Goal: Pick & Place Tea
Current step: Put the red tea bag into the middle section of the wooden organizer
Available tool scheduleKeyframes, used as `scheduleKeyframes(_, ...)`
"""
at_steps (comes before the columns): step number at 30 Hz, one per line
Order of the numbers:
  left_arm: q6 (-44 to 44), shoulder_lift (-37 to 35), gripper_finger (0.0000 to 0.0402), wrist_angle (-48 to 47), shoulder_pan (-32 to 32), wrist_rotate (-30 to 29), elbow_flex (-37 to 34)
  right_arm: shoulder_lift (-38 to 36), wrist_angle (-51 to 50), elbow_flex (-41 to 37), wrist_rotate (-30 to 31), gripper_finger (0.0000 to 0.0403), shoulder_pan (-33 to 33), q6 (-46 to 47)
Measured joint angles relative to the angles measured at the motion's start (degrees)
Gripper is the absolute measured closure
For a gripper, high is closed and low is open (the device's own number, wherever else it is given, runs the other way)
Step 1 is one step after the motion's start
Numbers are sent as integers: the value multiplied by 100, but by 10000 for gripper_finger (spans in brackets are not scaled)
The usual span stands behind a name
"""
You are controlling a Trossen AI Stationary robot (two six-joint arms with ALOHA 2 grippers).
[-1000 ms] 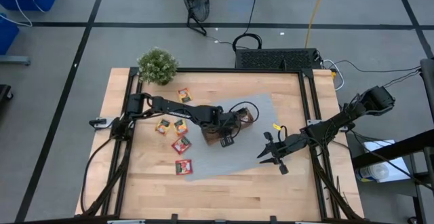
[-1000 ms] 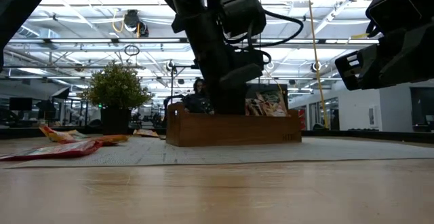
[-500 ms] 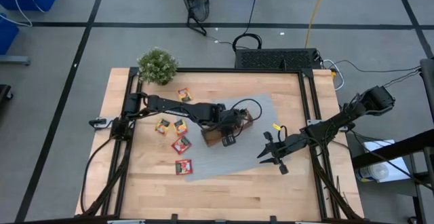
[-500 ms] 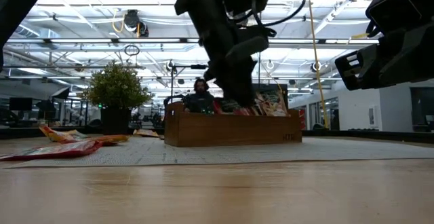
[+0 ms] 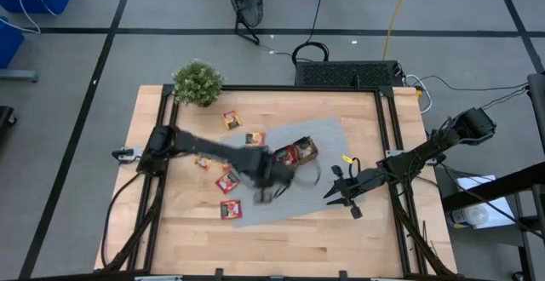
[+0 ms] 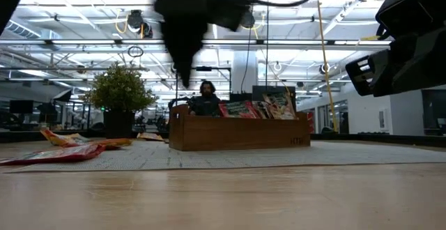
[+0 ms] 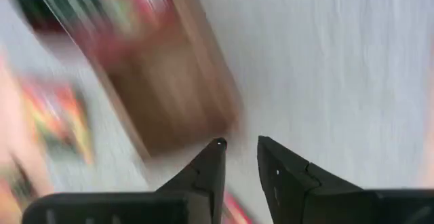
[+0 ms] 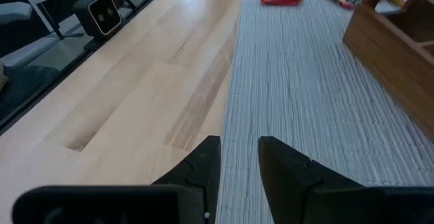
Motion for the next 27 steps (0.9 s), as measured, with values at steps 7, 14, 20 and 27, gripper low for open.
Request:
scheduleKeyframes(7, -2515, 0, 307, -924, -929, -306, -122, -1, -49, 0, 0, 312, 0, 0)
scheduleKeyframes(14, -3516, 7, 249, -193, -1726, -345, -300, -1, 7, 0, -10, 312, 0, 2)
scheduleKeyframes(20, -5152, 0, 177, -97, -1795, -301, -875, -1, 68, 0, -7, 312, 0, 0)
scheduleKeyframes(27, -5138, 2, 157, 1022, -1692, 15, -1429, 0, 237, 0, -5, 312, 0, -39)
